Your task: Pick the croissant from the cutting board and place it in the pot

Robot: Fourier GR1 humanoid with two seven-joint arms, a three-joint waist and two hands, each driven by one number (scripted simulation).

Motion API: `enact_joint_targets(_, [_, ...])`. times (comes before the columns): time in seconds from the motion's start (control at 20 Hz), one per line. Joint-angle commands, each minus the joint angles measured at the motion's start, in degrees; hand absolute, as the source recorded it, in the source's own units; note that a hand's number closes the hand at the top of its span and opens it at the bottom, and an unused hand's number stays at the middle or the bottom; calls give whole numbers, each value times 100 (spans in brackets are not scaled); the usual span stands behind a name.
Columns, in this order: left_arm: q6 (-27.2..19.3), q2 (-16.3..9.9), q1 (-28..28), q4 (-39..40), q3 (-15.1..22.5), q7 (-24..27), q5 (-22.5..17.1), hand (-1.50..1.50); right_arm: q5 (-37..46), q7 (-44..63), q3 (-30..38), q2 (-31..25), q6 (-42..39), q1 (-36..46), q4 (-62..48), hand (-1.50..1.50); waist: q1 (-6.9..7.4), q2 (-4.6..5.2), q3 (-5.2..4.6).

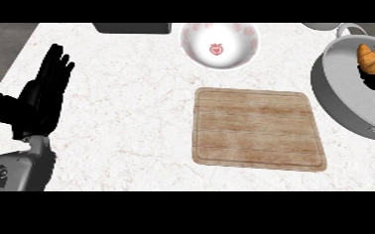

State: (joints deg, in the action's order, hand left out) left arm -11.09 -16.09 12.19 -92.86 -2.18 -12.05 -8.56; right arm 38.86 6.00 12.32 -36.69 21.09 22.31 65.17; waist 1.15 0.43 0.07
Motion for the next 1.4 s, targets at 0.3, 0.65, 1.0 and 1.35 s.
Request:
enact_joint_targets(0.3, [83,51,-16,-49,28,-14,110,0,-276,-1108,466,89,-5,1335,-3250,-150,96,27,7])
enact_joint_targets(0.65, [188,24,119,53,-109,-2,-19,0,-1292,-2584,1111,146,-1074,1522,-4075,-150,95,39,19])
enact_joint_targets(1.0, [133,15,93,139,-252,-23,-28,0,-2567,-3567,2216,-41,-1831,1670,-4090,-150,-44,6,13])
enact_joint_targets(1.35, [126,166,83,-38,-72,10,123,0,-2993,-3872,2694,-783,-2447,1619,-4890,-150,19,20,11])
